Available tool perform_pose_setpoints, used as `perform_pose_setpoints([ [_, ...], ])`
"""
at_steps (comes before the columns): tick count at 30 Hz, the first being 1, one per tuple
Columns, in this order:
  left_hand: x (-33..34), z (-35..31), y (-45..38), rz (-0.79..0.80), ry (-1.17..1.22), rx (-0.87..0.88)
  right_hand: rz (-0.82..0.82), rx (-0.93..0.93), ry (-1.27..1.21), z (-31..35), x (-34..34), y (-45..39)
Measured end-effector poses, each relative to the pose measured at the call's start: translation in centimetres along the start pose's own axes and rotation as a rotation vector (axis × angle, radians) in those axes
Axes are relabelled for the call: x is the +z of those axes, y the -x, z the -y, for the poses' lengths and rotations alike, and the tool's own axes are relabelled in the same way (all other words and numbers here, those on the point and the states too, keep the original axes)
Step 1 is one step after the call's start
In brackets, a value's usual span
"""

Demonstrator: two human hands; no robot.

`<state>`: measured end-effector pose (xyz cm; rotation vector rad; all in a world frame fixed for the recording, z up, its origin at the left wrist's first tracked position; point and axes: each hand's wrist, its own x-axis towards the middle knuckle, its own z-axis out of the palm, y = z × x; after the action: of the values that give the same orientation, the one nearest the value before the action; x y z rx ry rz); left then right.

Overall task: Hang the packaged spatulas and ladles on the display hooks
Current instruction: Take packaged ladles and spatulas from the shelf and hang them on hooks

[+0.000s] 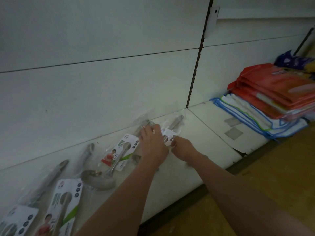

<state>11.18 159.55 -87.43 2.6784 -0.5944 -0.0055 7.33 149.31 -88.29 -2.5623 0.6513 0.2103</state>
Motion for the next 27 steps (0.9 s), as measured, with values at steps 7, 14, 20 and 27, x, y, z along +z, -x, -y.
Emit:
perform_pose_setpoints([
  [7,3.1,-0.9,0.1,0.015,0.123,0.027,-0.013,0.081,-0.003,-2.5,1.3,-1.9],
  [14,4.6,1.0,-0.6,0.126,0.026,-0.101,-0.033,0.092,-0.089,-2.4,2.9,-3.0],
  [20,4.9,1.3,-0.8,0.096,-0.083,-0.134,0.025,0.146,-0.126,-1.6,3.5,-2.9],
  [27,3.9,1.1,-0.3,0.103,-0.012,-0.2,0.105,0.314,-0.398,-0.7,2.7,-1.8],
])
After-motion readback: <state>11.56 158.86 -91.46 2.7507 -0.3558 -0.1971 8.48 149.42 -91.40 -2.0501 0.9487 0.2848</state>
